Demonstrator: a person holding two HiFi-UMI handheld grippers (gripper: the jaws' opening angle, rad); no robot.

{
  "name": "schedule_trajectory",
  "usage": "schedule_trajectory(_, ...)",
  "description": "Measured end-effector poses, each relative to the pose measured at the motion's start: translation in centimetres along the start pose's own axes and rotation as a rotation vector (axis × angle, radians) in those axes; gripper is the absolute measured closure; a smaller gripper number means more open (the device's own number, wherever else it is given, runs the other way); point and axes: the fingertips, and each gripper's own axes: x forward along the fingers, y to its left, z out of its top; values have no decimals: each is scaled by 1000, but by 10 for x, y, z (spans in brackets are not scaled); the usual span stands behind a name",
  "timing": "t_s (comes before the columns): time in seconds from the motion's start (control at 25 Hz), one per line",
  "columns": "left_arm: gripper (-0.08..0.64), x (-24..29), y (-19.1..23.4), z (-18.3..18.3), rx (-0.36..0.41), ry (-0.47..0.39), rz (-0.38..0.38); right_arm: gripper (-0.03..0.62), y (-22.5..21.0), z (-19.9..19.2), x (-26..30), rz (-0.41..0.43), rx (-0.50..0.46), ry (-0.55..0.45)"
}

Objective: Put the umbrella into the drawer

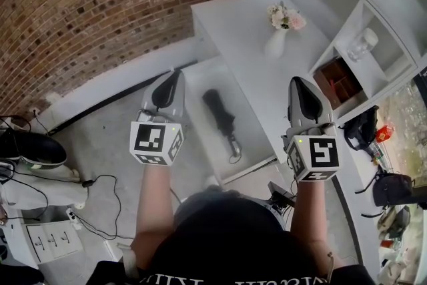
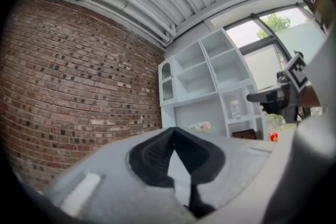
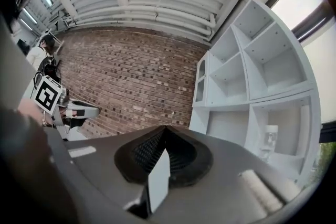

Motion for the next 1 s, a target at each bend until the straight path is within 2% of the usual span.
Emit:
schedule_trajectory(0.32, 561, 2, 1, 15, 27, -32, -8, 588, -16, 2, -7, -37, -4, -6)
schedule_trajectory(0.52, 561, 3, 4, 21, 7, -55, -13, 588, -20, 6, -7, -46, -16, -18)
schedule_trajectory(1.0, 561, 6, 8, 23, 22, -51, -18, 588, -23, 9, -6, -62, -21, -9)
